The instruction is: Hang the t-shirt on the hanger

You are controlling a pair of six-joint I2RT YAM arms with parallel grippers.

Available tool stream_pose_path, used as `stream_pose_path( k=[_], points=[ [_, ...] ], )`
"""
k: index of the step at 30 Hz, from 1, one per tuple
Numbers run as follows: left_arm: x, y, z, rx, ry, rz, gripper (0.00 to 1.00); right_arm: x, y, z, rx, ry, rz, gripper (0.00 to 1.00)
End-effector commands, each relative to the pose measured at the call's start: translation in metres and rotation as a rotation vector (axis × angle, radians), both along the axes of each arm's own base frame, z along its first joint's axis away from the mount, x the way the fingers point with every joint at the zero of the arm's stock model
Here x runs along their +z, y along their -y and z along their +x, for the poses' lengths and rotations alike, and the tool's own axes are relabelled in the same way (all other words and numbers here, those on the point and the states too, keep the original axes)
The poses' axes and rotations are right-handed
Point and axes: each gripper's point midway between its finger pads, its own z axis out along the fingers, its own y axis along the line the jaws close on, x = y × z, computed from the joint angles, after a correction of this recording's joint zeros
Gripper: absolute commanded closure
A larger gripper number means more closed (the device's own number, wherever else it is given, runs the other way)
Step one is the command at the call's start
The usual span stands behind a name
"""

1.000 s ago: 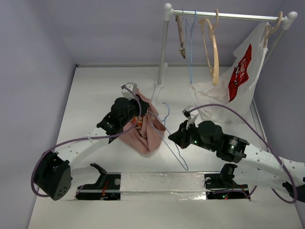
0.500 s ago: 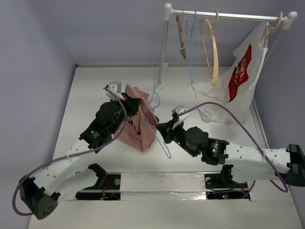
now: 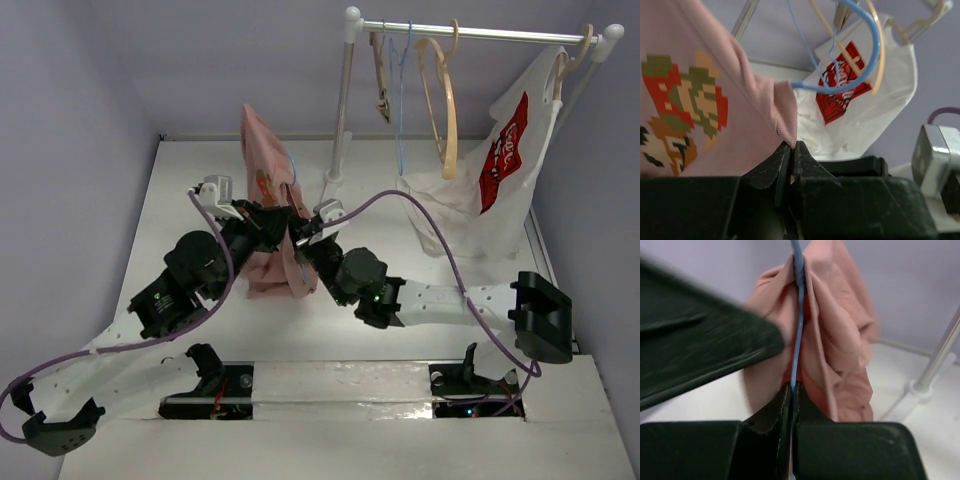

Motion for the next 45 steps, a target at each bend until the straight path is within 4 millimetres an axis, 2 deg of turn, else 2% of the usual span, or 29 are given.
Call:
stream_pose_path(
  k=[1, 2, 4, 5, 6, 9, 10, 11, 12, 13, 15, 17, 18, 19, 21, 22, 24, 26, 28, 31, 32, 33, 34, 35, 39, 42, 43, 44, 45],
  points=[
    [0.046, -0.013, -0.018, -0.023, 0.052, -0.112, 1.0, 0.103, 0.023, 0.02, -0.085, 0.184, 0.304, 1.0],
    [0.046, -0.018, -0.019, -0.013, 0.049, -0.106, 1.0, 0.101, 0.022, 0.02, -0.085, 0.191, 0.303, 1.0],
    [0.047, -0.025, -0.02, 0.007, 0.051, -0.104, 1.0, 0.113, 0.03, 0.007, -0.025, 0.233, 0.367, 1.0],
    [0.045, -0.028, -0.021, 0.015, 0.048, -0.101, 1.0, 0.111, 0.041, 0.001, -0.007, 0.233, 0.391, 1.0],
    [0.039, -0.028, -0.02, 0.021, 0.041, -0.09, 0.91, 0.115, 0.046, -0.003, 0.009, 0.229, 0.44, 1.0],
    [0.03, -0.037, -0.015, 0.069, 0.039, -0.062, 0.65, 0.108, 0.051, 0.011, -0.005, 0.22, 0.404, 1.0],
    [0.029, -0.046, -0.011, 0.123, 0.039, -0.057, 0.51, 0.108, 0.05, 0.008, 0.012, 0.235, 0.392, 1.0],
    [0.028, -0.053, -0.01, 0.154, 0.041, -0.055, 0.45, 0.109, 0.052, 0.004, 0.027, 0.25, 0.391, 1.0],
    [0.027, -0.057, -0.008, 0.177, 0.043, -0.053, 0.41, 0.119, 0.062, -0.004, 0.051, 0.257, 0.439, 1.0],
    [0.025, -0.066, -0.004, 0.228, 0.045, -0.046, 0.36, 0.11, 0.064, -0.008, 0.069, 0.255, 0.431, 1.0],
    [0.017, -0.069, 0.001, 0.271, 0.038, -0.034, 0.34, 0.117, 0.076, -0.016, 0.09, 0.268, 0.461, 1.0],
    [0.009, -0.074, 0.011, 0.342, 0.035, -0.023, 0.33, 0.114, 0.079, -0.025, 0.131, 0.281, 0.451, 1.0],
    [-0.001, -0.074, 0.016, 0.365, 0.024, -0.005, 0.33, 0.112, 0.079, -0.029, 0.156, 0.266, 0.455, 1.0],
    [-0.005, -0.079, 0.024, 0.4, 0.021, 0.005, 0.32, 0.115, 0.087, -0.036, 0.178, 0.273, 0.467, 1.0],
    [-0.016, -0.077, 0.041, 0.412, 0.016, 0.033, 0.32, 0.114, 0.094, -0.043, 0.206, 0.266, 0.483, 1.0],
    [-0.017, -0.085, 0.055, 0.42, 0.022, 0.033, 0.33, 0.115, 0.098, -0.047, 0.215, 0.269, 0.485, 1.0],
    [-0.032, -0.082, 0.077, 0.405, 0.02, 0.054, 0.33, 0.119, 0.111, -0.06, 0.261, 0.269, 0.529, 1.0],
    [-0.026, -0.069, 0.091, 0.326, 0.074, 0.033, 0.32, 0.128, 0.125, -0.07, 0.283, 0.289, 0.561, 1.0],
    [-0.023, -0.053, 0.093, 0.256, 0.121, 0.036, 0.3, 0.123, 0.129, -0.073, 0.296, 0.283, 0.567, 1.0],
    [-0.001, -0.03, 0.095, 0.149, 0.217, 0.021, 0.29, 0.124, 0.134, -0.077, 0.303, 0.29, 0.575, 1.0],
    [-0.005, -0.023, 0.102, 0.136, 0.208, 0.037, 0.28, 0.123, 0.134, -0.078, 0.307, 0.29, 0.574, 1.0],
    [0.005, -0.02, 0.105, 0.133, 0.221, 0.041, 0.28, 0.125, 0.135, -0.079, 0.312, 0.293, 0.584, 1.0],
    [0.003, -0.019, 0.112, 0.142, 0.215, 0.068, 0.27, 0.124, 0.136, -0.08, 0.318, 0.294, 0.588, 1.0],
    [-0.009, -0.013, 0.121, 0.139, 0.184, 0.102, 0.27, 0.125, 0.135, -0.082, 0.332, 0.299, 0.593, 1.0],
    [0.002, -0.005, 0.128, 0.106, 0.244, 0.106, 0.29, 0.123, 0.136, -0.085, 0.348, 0.296, 0.603, 1.0],
    [0.004, 0.005, 0.132, 0.07, 0.25, 0.112, 0.66, 0.121, 0.137, -0.083, 0.333, 0.295, 0.609, 1.0],
    [0.002, 0.007, 0.132, 0.06, 0.244, 0.116, 0.94, 0.119, 0.137, -0.082, 0.329, 0.294, 0.607, 1.0],
    [0.001, 0.006, 0.13, 0.057, 0.237, 0.114, 1.0, 0.118, 0.136, -0.081, 0.325, 0.291, 0.605, 1.0],
    [-0.003, 0.005, 0.128, 0.056, 0.223, 0.101, 1.0, 0.119, 0.136, -0.081, 0.322, 0.294, 0.607, 1.0]
  ],
)
